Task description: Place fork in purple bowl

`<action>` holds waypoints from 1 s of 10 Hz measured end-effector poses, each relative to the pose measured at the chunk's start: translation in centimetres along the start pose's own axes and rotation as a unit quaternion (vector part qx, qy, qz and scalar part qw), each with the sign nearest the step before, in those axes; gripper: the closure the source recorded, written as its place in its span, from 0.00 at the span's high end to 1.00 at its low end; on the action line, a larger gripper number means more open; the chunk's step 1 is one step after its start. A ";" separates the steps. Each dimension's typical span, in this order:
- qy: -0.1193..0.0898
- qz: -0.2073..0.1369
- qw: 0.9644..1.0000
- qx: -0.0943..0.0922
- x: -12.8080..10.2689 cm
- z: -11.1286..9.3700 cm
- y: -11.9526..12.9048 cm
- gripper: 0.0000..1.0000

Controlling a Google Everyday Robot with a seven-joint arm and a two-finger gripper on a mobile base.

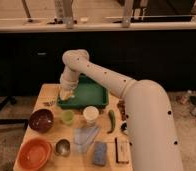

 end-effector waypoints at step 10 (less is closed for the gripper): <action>-0.045 -0.062 0.996 -0.052 -5.6 5.6 0.6 0.00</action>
